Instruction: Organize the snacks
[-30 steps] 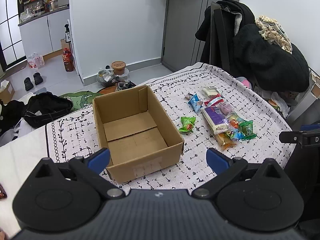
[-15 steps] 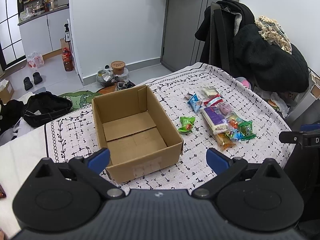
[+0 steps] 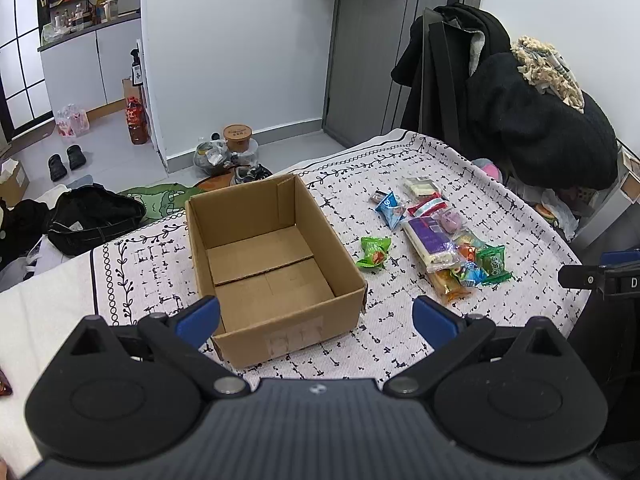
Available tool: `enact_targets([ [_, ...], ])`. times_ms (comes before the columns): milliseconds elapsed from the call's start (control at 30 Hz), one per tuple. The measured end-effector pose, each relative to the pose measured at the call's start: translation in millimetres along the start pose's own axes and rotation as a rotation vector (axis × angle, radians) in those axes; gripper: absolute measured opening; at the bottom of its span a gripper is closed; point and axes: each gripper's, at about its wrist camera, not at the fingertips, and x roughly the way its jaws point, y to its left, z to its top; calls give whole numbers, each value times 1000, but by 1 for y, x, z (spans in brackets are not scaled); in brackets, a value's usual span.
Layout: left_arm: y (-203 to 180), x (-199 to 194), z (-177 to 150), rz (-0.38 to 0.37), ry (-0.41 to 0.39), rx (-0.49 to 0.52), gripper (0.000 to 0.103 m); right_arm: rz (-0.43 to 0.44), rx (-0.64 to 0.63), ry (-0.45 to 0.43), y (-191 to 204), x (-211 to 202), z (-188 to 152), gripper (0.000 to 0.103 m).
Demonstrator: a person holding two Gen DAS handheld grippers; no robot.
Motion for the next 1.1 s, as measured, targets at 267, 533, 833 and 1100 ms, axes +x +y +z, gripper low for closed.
enact_targets([
  [267, 1, -1, -1, -1, -7, -5, 102, 1, -3, -5, 1, -1, 1, 103],
  [533, 2, -2, -1, 1, -13, -9, 102, 3, -9, -20, 3, -4, 0, 103],
  [833, 5, -2, -3, 4, -15, -30, 102, 7, -15, -24, 4, -3, 0, 103],
  [1100, 4, 4, 0, 5, -8, -45, 102, 8, -1, -15, 1, 2, -1, 103],
])
